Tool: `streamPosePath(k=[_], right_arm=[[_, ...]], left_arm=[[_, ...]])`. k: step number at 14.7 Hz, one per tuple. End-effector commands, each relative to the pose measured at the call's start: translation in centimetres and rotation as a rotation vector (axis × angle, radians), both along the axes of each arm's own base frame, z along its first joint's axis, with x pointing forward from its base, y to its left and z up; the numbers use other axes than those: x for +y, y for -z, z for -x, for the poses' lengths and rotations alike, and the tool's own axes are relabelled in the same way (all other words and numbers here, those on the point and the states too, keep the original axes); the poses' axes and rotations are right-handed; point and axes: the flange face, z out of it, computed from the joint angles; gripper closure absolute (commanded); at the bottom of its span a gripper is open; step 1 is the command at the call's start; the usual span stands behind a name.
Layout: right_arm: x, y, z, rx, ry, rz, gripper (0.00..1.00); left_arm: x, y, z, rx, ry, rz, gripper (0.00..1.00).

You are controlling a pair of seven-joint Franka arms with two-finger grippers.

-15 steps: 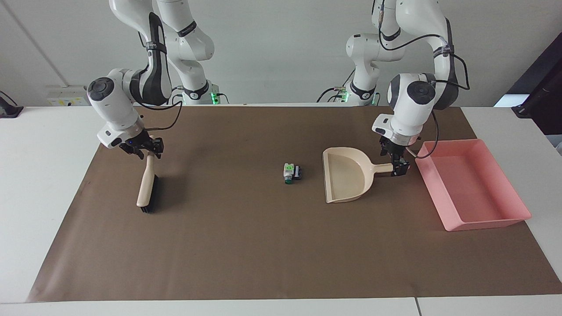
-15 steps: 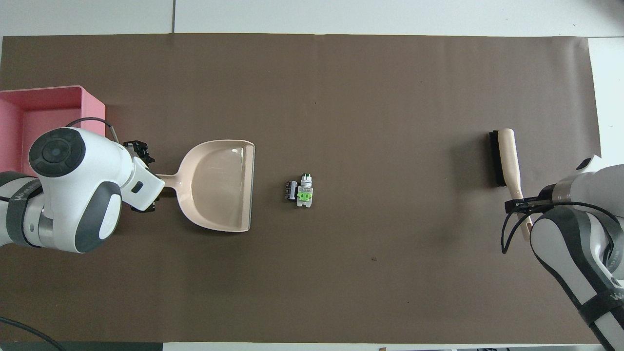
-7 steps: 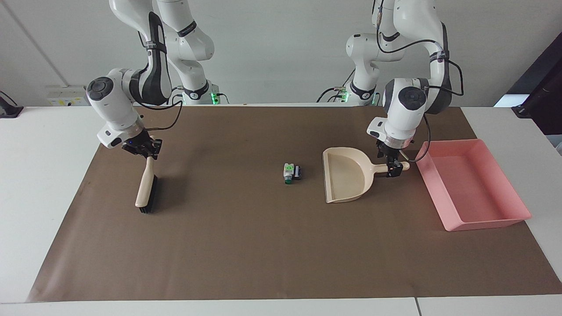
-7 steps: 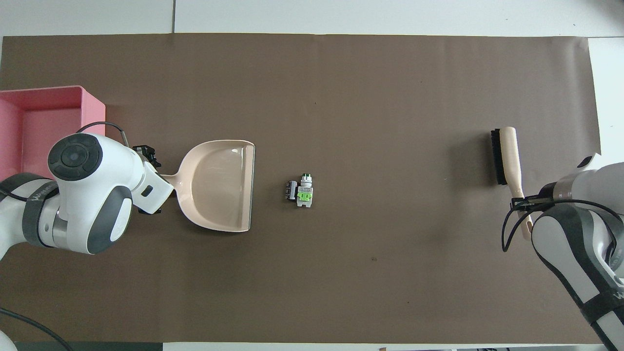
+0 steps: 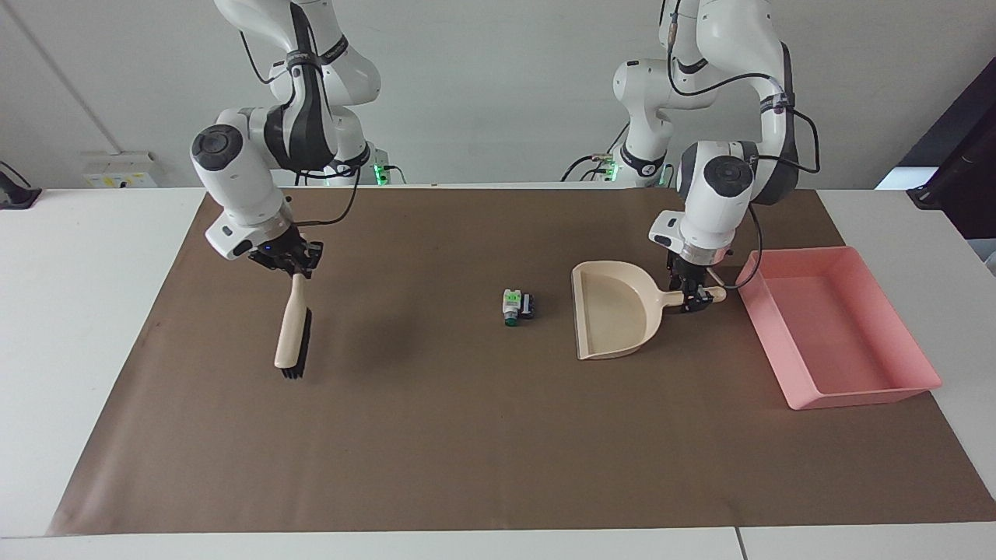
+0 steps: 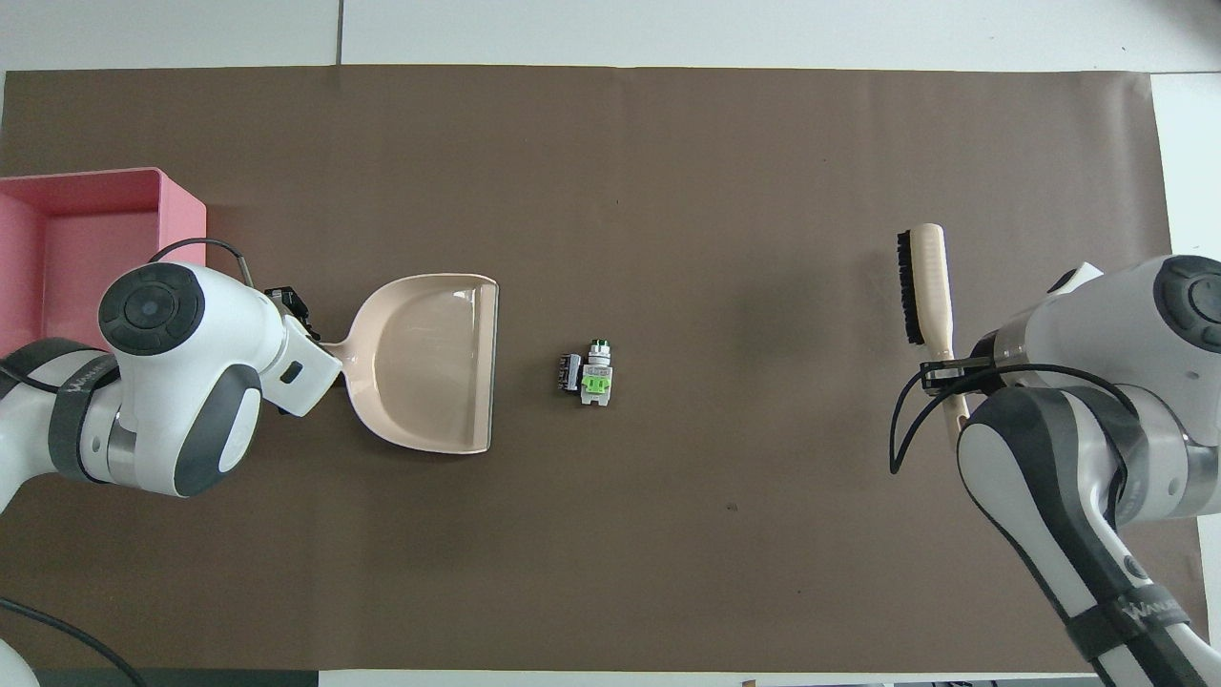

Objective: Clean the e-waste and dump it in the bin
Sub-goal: 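Lift the brush with the right gripper and carry it toward the component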

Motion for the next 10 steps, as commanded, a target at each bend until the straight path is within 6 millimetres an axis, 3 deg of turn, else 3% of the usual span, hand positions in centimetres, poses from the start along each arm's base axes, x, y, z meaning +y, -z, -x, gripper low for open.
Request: streamPosePath(k=[1,2,3,9,10], right_arm=[[6.0,-0.6,1.1,0.014,0.029,0.011,1.00],[9.2,-0.7,1.9,0.015,0.034,0.020,1.00],[10.9,-0.8,2.7,0.022,0.044,0.028,1.00],[21.8,0.1,8.3,0.024,-0.023,0.057,1.00],[23.0,0.6,8.4,0.014,-0.029,0.058,1.00]], left_arm=[[-0.5,0.3,0.4,-0.015,0.002,-0.012,0.76],[-0.4,0.0,0.1,-0.019,0.003,-0.011,0.89],[-0.4,-0.3,-0.1,-0.026,0.004,-0.009,0.97],[-0.5,-3.0,-1.7,-0.005,0.072,-0.094,1.00],[-0.5,-3.0,-1.6,0.007,0.074,-0.105,1.00]])
